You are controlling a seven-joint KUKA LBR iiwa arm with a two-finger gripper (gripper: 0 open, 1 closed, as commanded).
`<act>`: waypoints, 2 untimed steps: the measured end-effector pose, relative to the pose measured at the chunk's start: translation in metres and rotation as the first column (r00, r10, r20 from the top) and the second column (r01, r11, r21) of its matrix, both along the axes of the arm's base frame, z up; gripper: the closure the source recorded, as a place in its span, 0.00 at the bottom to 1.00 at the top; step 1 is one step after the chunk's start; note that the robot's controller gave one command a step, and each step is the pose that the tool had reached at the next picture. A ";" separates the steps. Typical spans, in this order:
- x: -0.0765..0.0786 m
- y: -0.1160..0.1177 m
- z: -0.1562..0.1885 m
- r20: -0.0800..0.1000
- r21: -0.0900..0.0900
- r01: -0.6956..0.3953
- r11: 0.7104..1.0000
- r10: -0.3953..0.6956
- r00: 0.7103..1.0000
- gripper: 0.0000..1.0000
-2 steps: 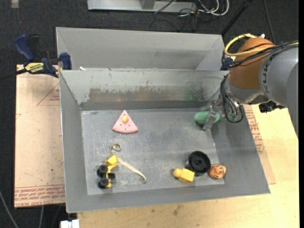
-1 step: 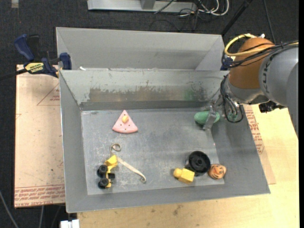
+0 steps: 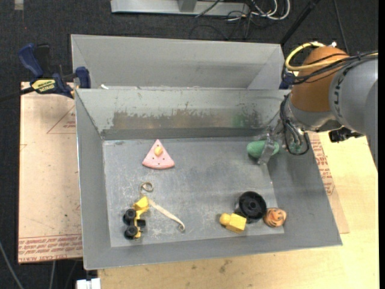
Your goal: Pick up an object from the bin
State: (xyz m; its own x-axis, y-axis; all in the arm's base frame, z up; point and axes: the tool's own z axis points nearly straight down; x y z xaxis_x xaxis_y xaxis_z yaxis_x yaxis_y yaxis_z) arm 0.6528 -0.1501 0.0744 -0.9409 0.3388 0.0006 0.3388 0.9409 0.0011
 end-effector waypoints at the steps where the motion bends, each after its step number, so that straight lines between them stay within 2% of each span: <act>1: 0.000 0.000 0.009 0.002 -0.001 0.000 1.000 0.000 1.000 1.00; 2: 0.000 0.000 0.019 -0.001 0.000 0.000 1.000 0.000 1.000 1.00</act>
Offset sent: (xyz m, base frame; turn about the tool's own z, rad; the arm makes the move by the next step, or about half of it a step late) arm -0.0001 0.0001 0.0670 0.0000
